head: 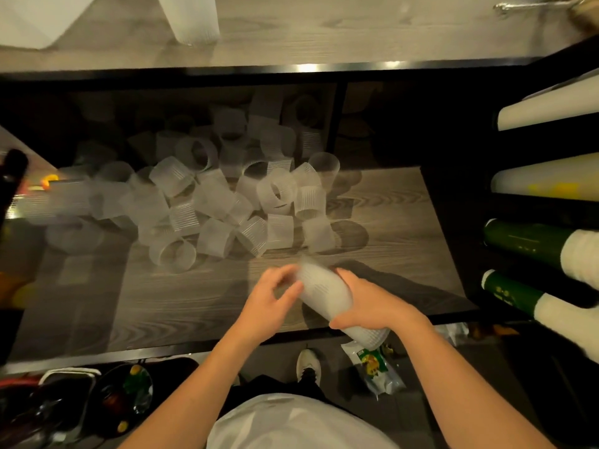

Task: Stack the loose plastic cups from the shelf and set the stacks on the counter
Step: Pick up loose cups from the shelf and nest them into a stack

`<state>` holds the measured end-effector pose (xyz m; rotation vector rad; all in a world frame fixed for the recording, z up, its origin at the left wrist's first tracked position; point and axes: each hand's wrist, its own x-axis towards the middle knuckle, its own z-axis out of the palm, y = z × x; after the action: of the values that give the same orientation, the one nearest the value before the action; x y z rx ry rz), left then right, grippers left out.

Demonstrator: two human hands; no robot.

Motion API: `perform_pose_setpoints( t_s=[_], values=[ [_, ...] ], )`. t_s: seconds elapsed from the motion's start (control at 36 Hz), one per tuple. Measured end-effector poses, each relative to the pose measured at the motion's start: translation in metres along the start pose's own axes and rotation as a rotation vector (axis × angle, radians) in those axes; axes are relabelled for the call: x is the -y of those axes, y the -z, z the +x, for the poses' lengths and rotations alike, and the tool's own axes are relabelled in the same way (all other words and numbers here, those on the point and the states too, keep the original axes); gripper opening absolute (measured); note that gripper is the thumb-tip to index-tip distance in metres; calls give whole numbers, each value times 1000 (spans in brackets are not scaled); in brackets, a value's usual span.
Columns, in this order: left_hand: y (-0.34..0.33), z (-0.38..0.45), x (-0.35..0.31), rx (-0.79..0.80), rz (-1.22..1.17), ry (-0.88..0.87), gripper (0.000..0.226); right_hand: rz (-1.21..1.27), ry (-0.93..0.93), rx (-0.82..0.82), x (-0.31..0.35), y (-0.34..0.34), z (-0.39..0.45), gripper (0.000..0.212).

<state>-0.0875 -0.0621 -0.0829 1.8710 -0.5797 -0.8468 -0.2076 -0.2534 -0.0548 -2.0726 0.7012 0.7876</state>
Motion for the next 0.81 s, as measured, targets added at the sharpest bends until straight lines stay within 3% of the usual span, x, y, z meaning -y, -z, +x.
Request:
perform_pose_setpoints(
  t_s=[0.11, 0.19, 0.28, 0.36, 0.47, 0.56, 0.61, 0.72, 0.81],
  values=[
    [-10, 10, -21, 41, 47, -132, 38, 76, -25, -51, -7, 4, -4, 121],
    [-16, 37, -34, -161, 214, -164, 36, 210, -48, -127, -17, 5, -9, 105],
    [-20, 70, -47, -334, 649, -241, 52, 316, -65, -213, -24, 5, -14, 97],
    [-22, 100, -49, -211, 1133, -322, 69, 386, -74, -270, -28, 7, -19, 90],
    [-27, 126, -51, -65, 1413, -356, 57, 437, -78, -321, -34, 12, -25, 92],
    [-27, 131, -55, -36, 1361, -430, 57, 459, -95, -361, -39, 15, -28, 96],
    [-22, 128, -59, 1, 1203, -473, 62, 456, -111, -389, -42, 17, -30, 98],
    [0, 113, -68, 186, 442, -261, 54, 410, -125, -372, -45, 22, -34, 104],
    [13, 103, -64, 126, 179, -194, 37, 367, -103, -269, -43, 27, -36, 104]
  ],
)
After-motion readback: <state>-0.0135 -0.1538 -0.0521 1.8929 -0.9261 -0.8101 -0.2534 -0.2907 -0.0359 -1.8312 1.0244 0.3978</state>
